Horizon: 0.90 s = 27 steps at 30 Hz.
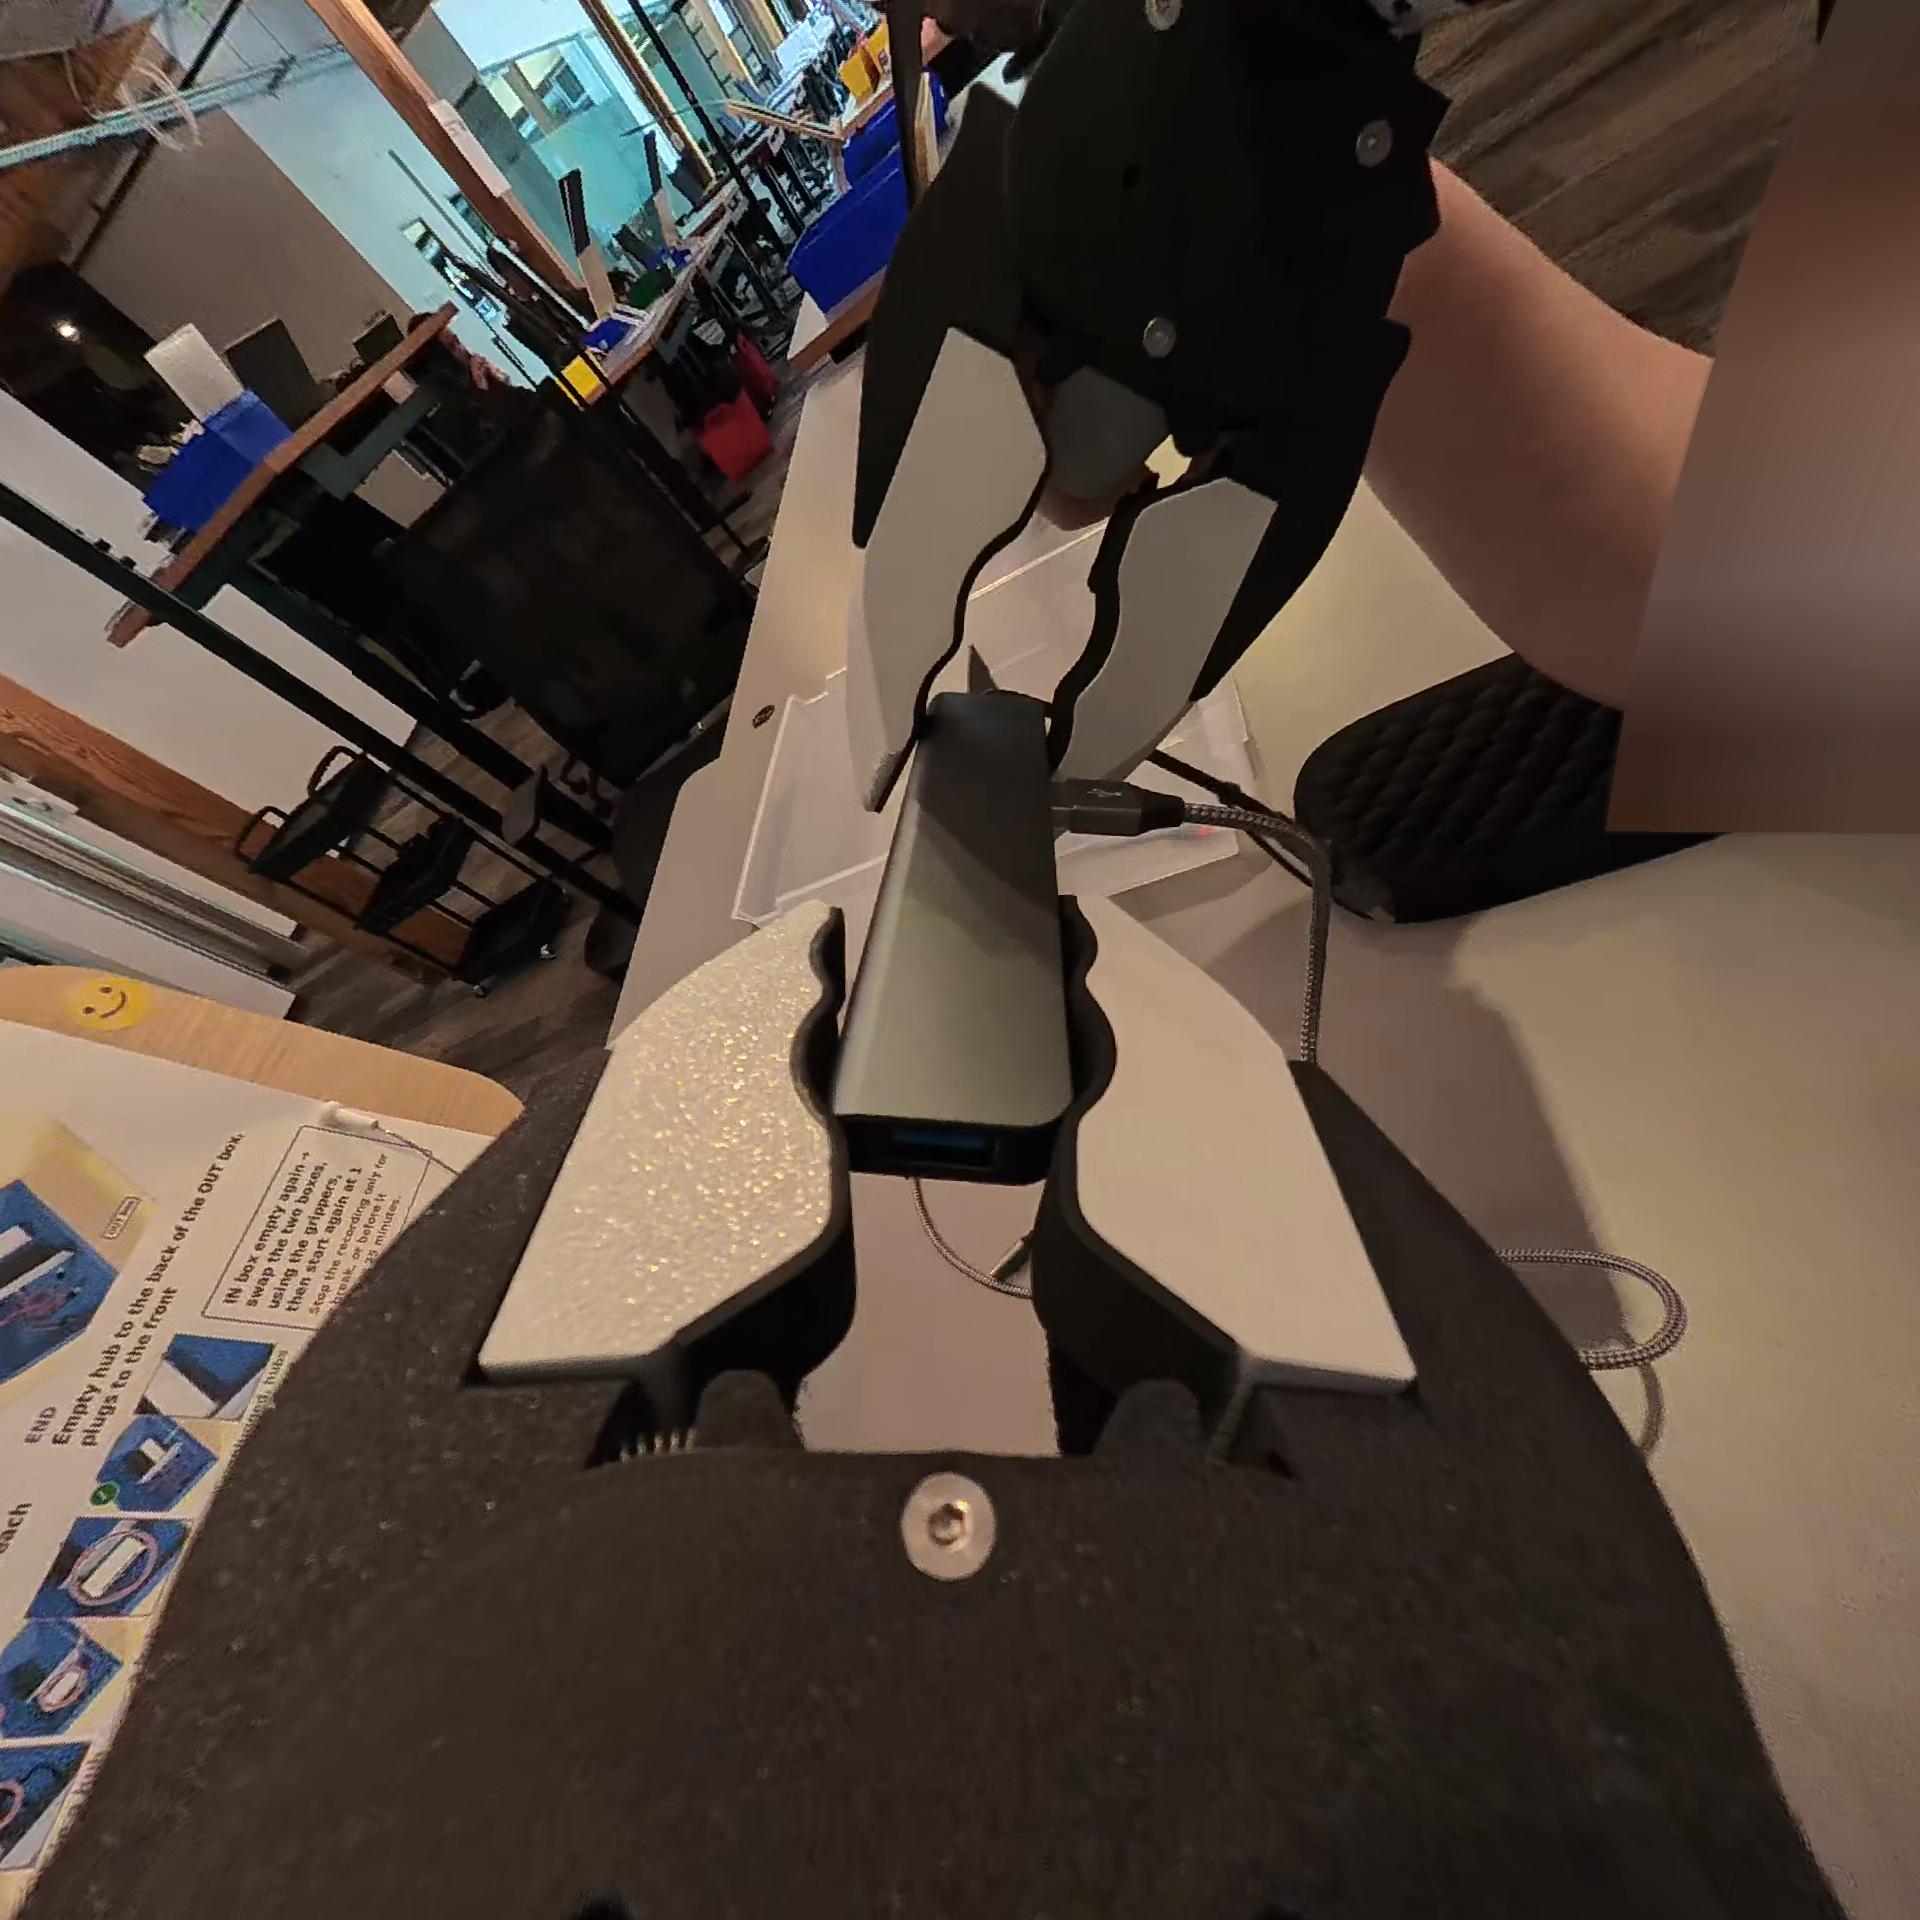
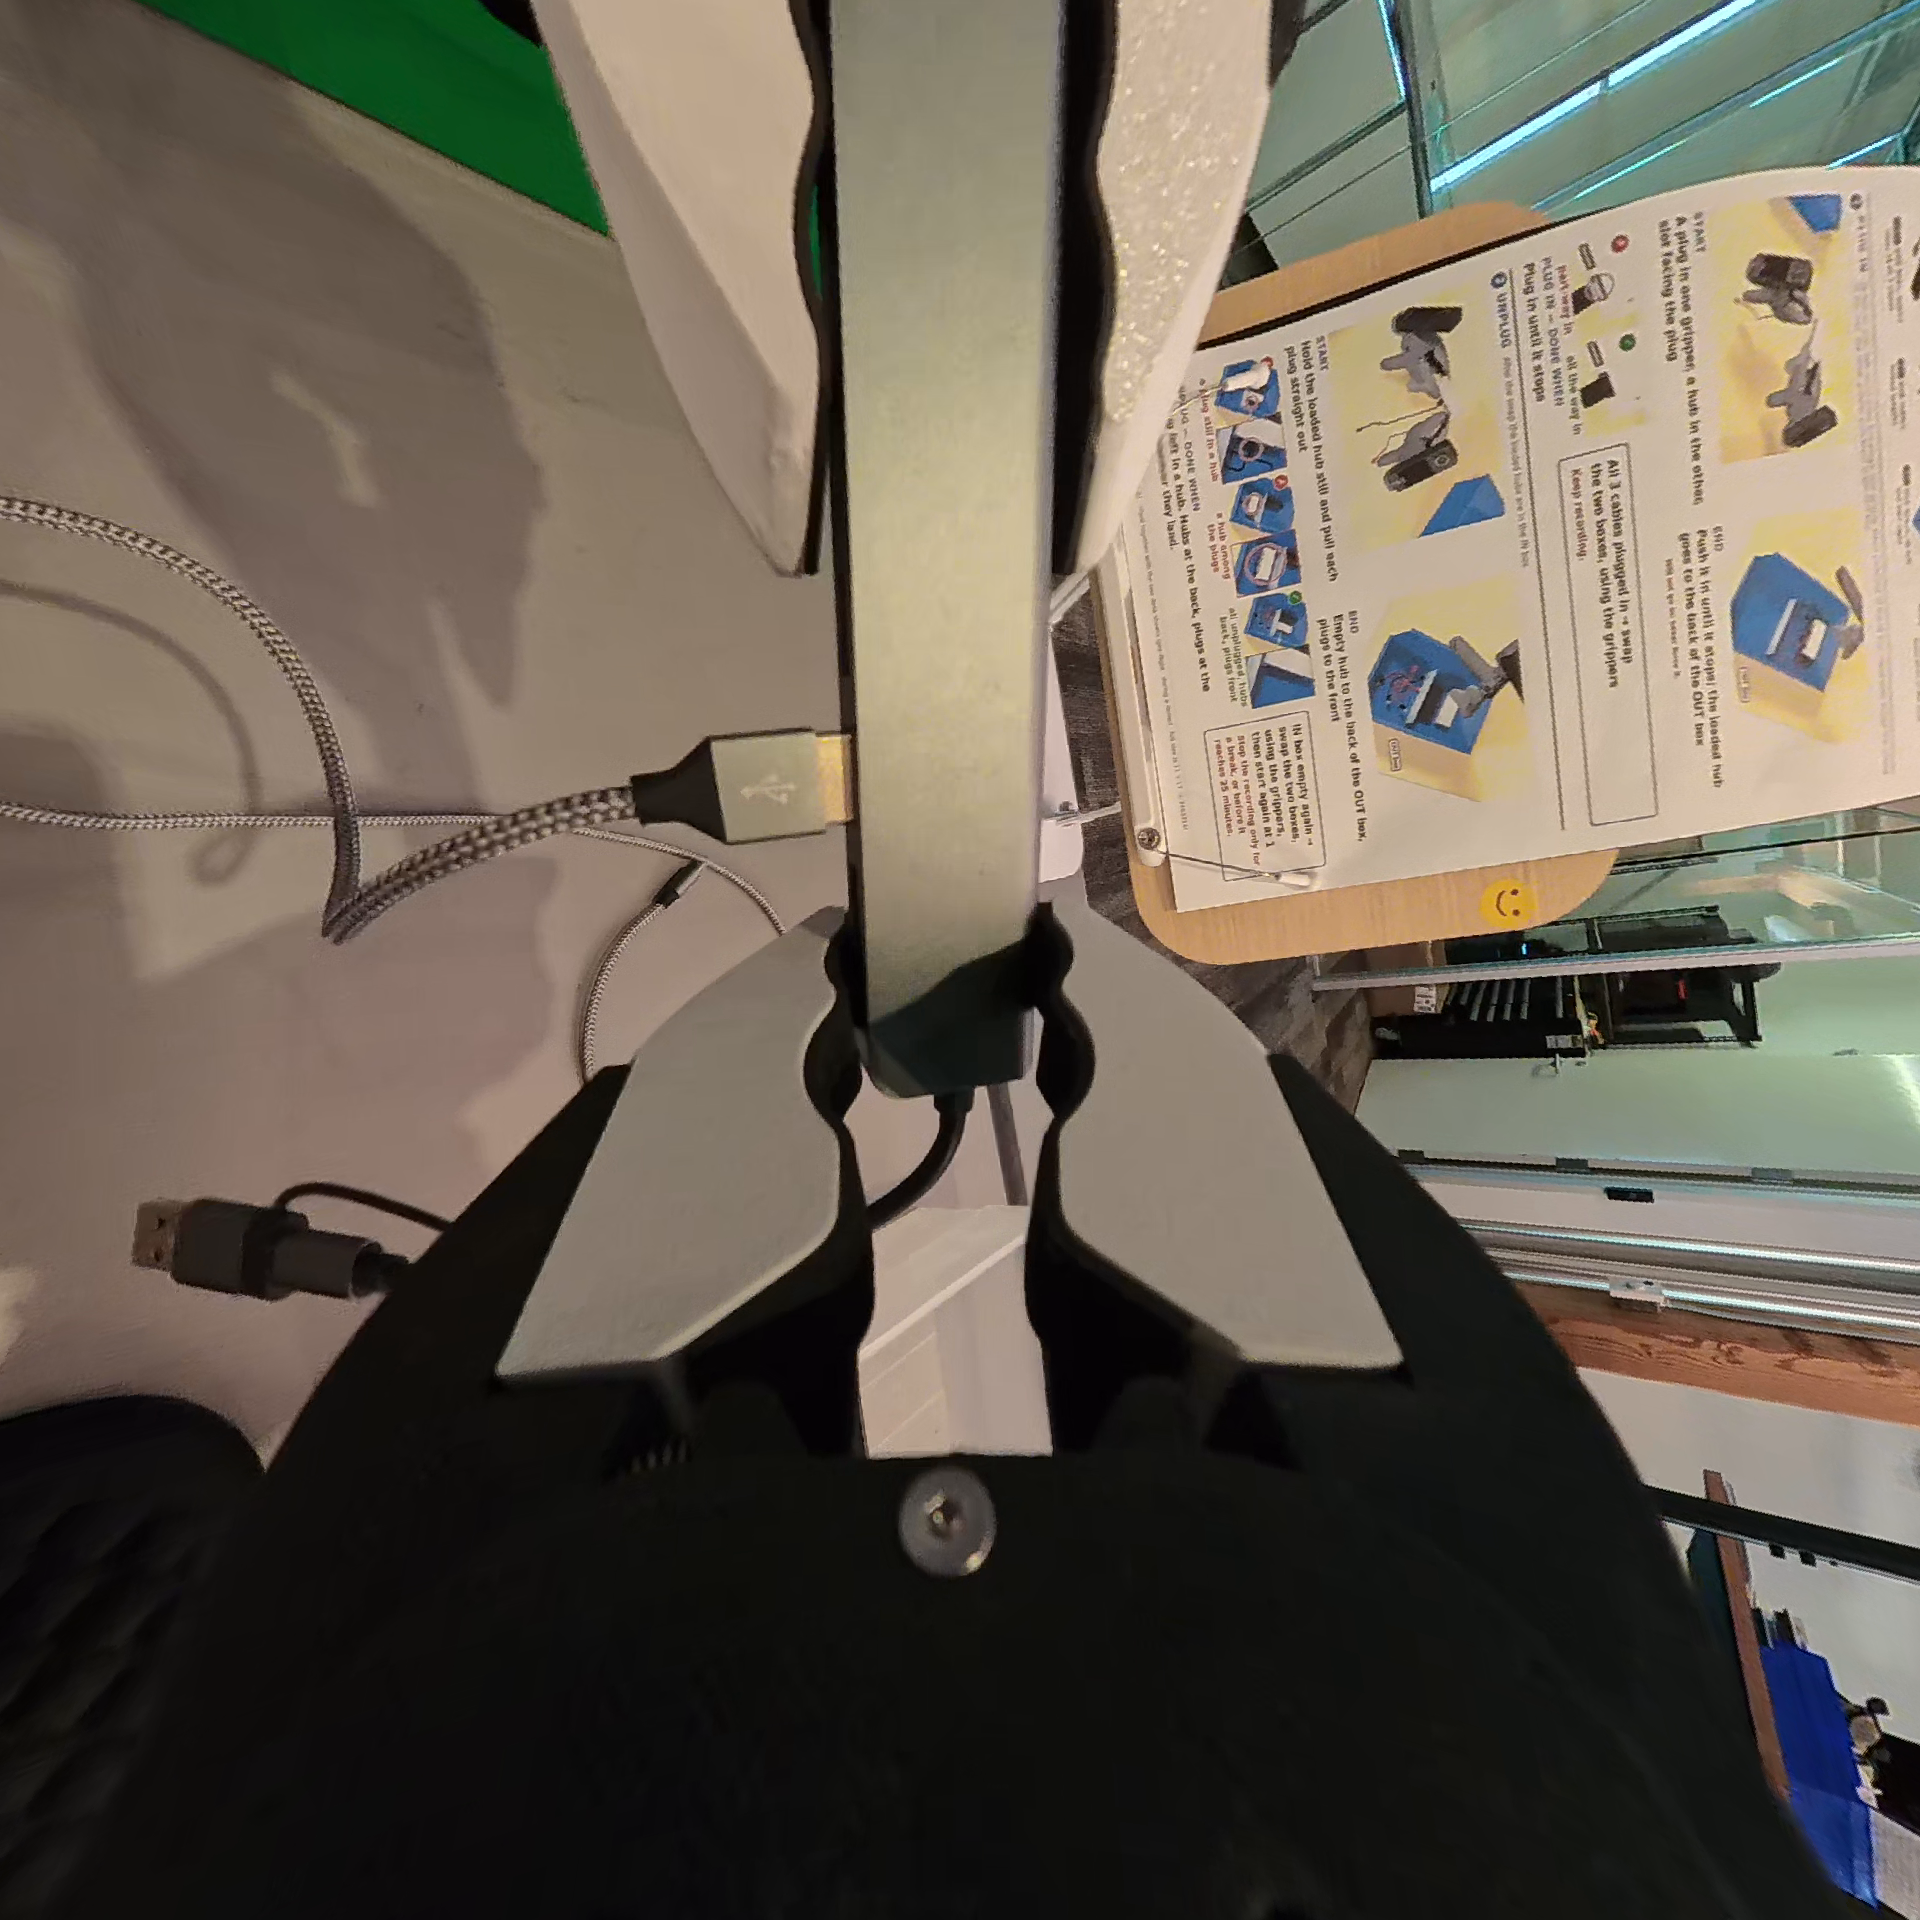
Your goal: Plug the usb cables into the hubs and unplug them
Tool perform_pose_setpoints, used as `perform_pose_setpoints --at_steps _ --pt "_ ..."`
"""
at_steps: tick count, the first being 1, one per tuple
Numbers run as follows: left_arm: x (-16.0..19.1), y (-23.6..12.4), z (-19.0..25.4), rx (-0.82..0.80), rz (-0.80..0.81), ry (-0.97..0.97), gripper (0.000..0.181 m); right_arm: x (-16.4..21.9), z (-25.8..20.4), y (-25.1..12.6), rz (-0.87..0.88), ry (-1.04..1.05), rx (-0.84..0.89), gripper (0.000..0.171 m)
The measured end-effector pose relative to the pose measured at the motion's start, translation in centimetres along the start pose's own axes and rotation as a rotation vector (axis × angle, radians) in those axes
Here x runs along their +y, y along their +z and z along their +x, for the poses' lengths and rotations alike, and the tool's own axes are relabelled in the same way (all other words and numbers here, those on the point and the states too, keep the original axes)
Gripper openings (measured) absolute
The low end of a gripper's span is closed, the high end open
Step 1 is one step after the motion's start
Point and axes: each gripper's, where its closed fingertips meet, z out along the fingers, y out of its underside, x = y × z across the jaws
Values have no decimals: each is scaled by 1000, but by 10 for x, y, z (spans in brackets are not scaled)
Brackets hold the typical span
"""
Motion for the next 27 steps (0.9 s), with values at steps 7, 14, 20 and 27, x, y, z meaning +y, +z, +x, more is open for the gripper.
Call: perform_pose_setpoints --at_steps 7,14,20,27 --pt "-3 -4 -2 -4 26 -19 35 1 4 -1 1 1 21 32" --pt "-6 -1 -5 -62 -3 40 35 5 11 -1 -14 -22 74 32" --pt "-10 3 -8 -129 6 93 37 8 17 -6 -22 -44 121 32" --pt "-7 8 -10 -150 3 110 38 14 14 -1 -36 -40 92 32"
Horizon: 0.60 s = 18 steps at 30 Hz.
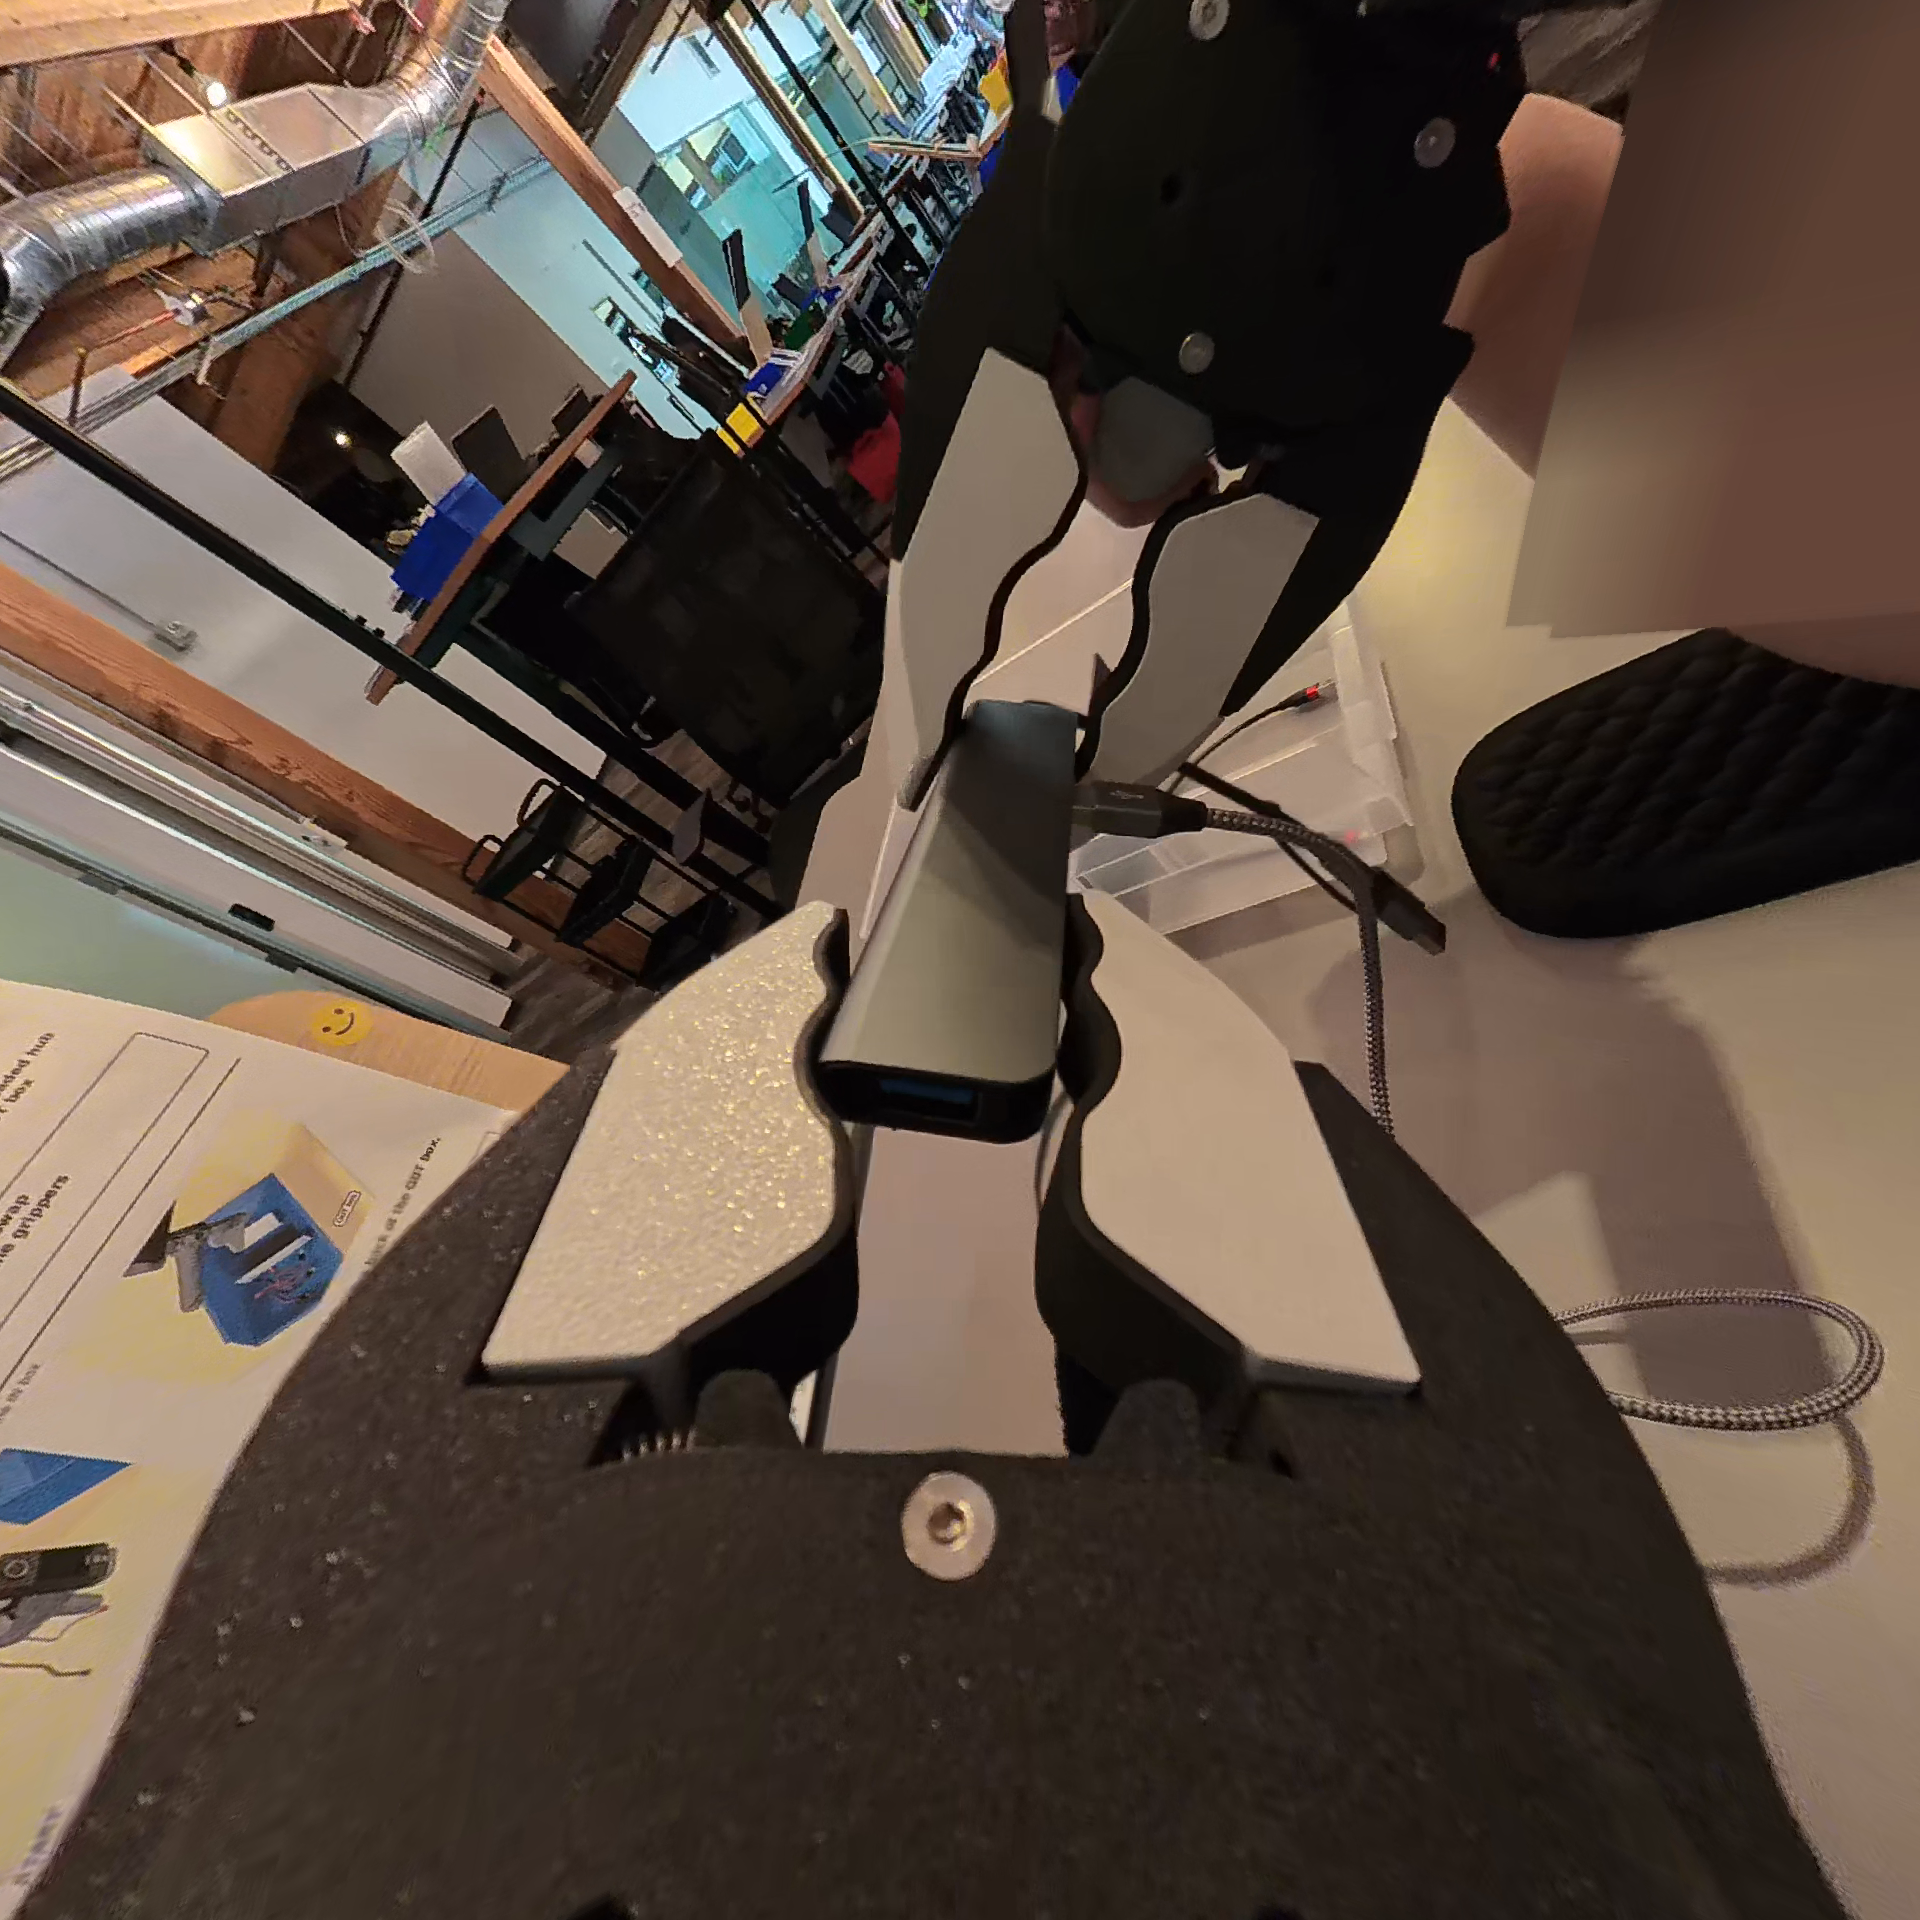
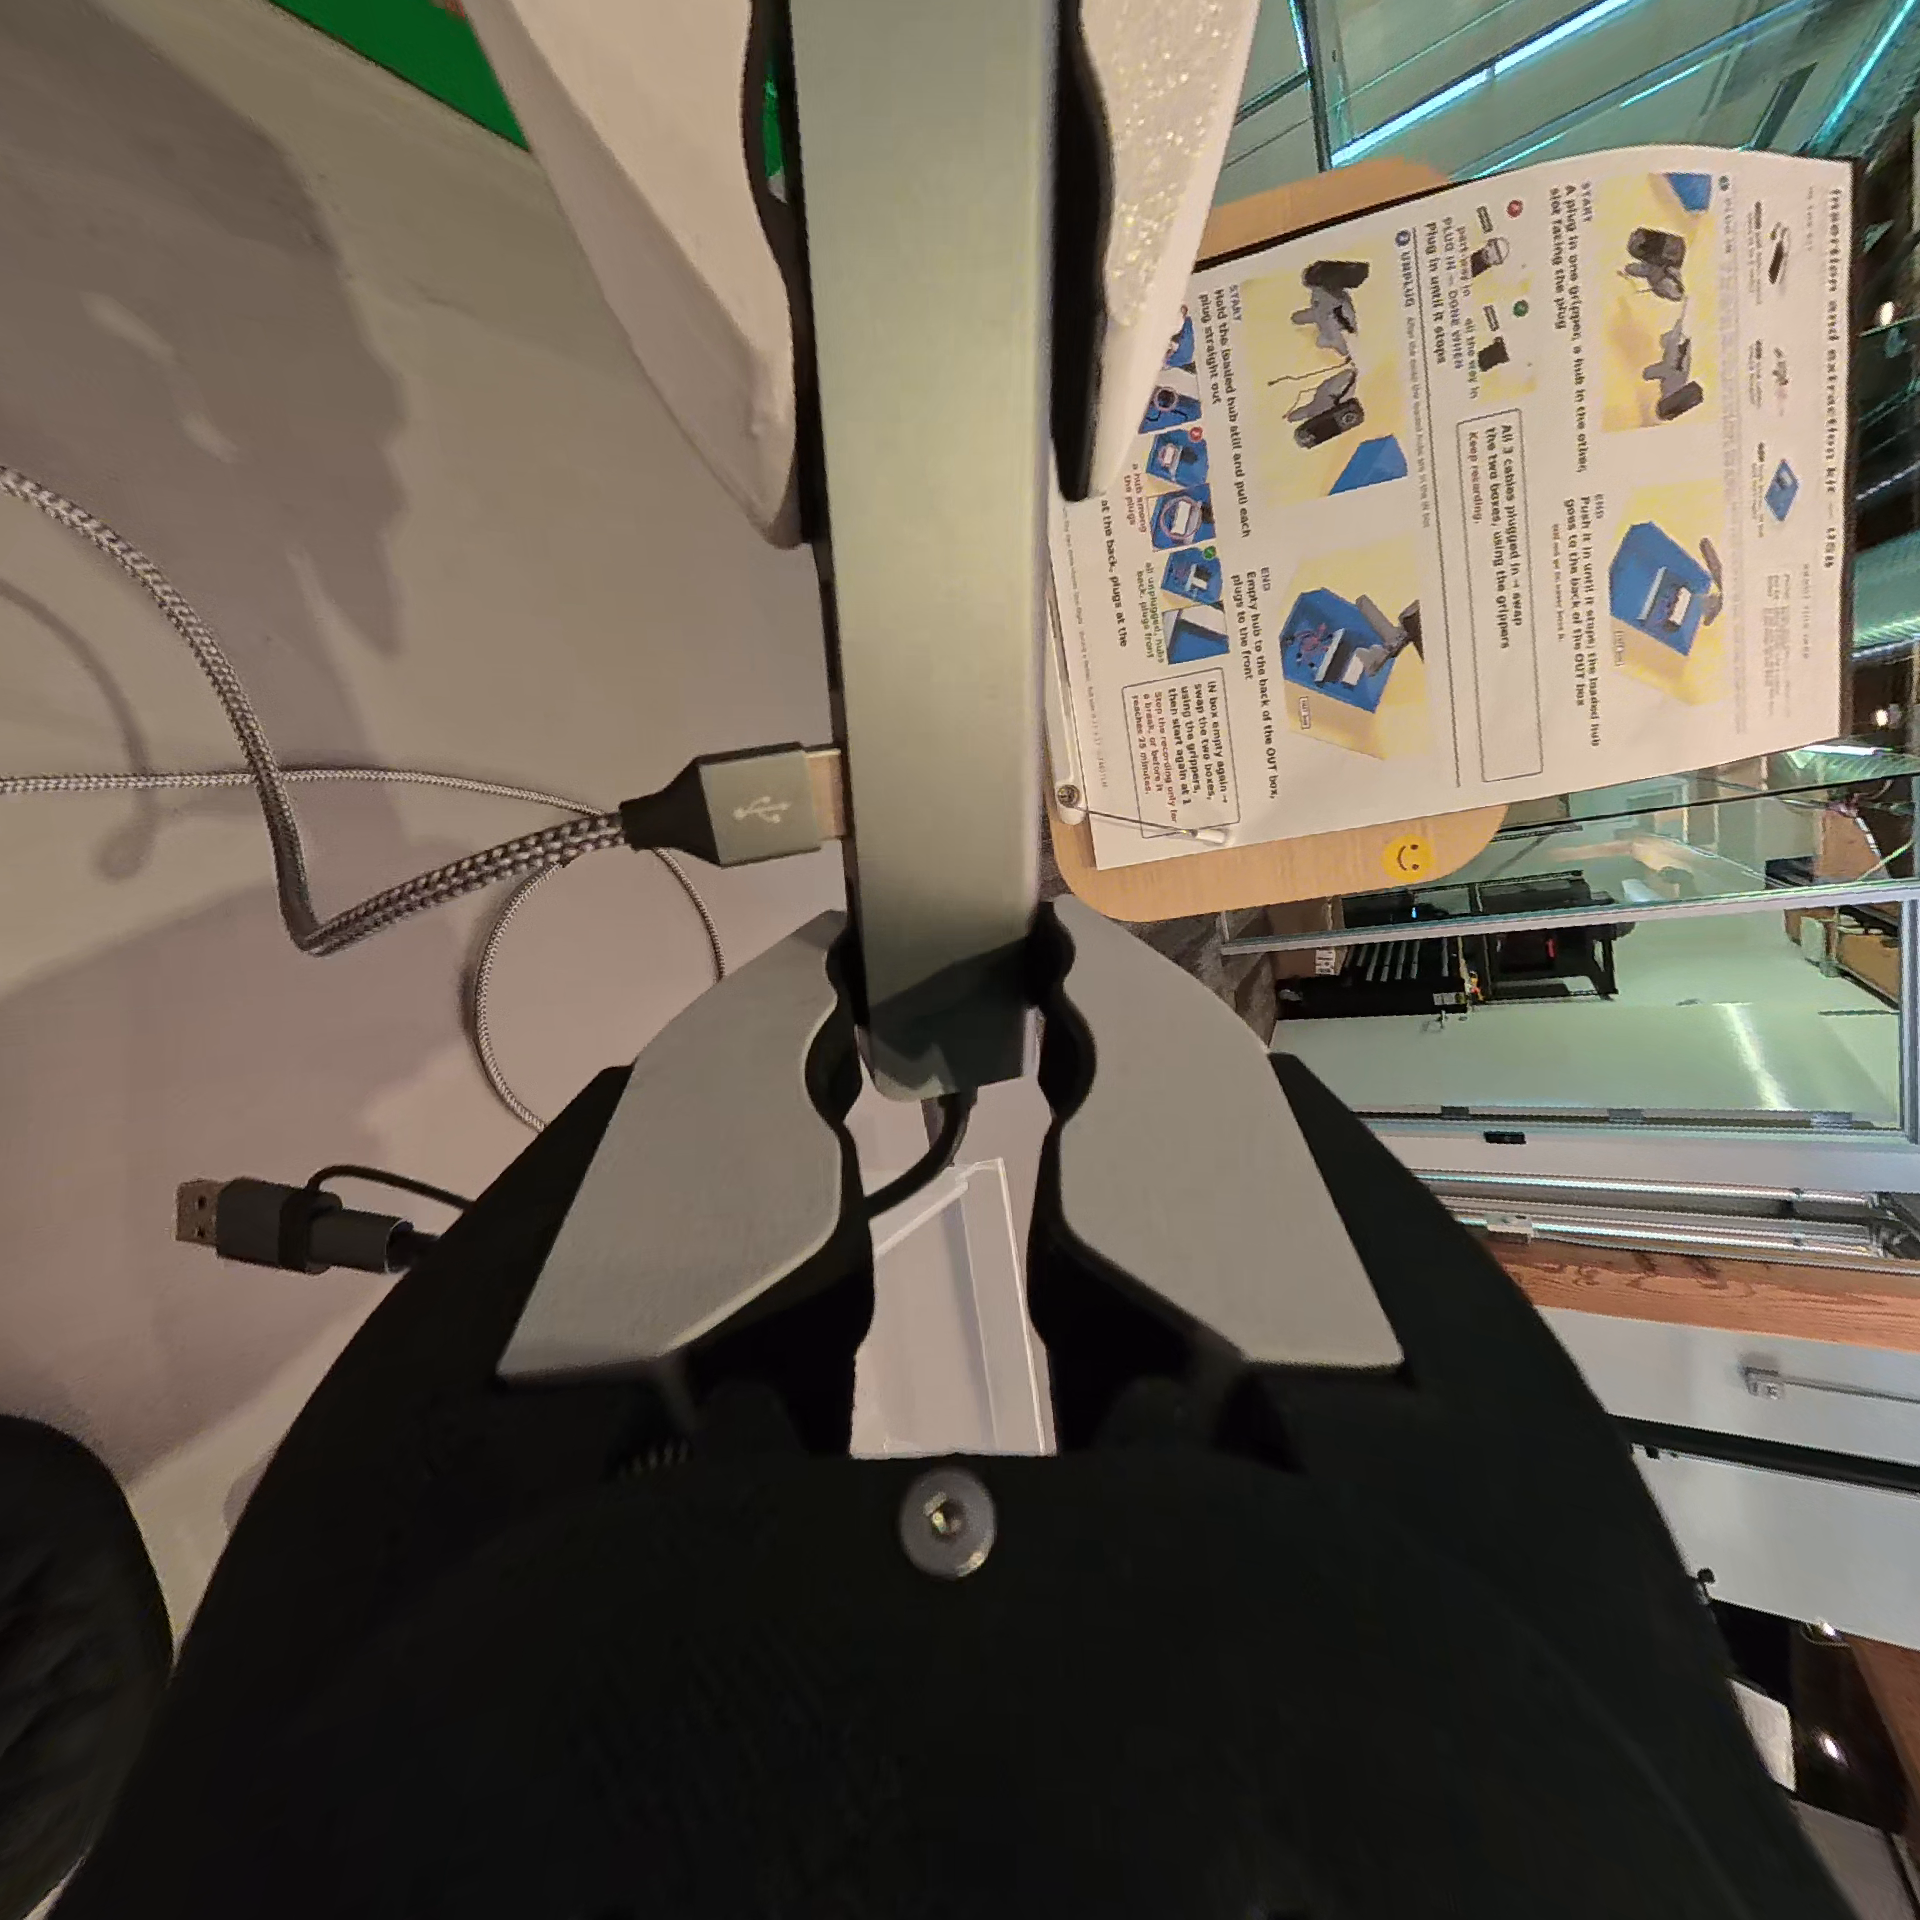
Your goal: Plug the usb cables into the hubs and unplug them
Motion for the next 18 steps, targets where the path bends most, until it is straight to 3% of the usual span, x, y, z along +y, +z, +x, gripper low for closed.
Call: perform_pose_setpoints --at_steps 18 --pt "-10 4 5 -43 5 109 35 2 8 -4 17 -36 50 33"
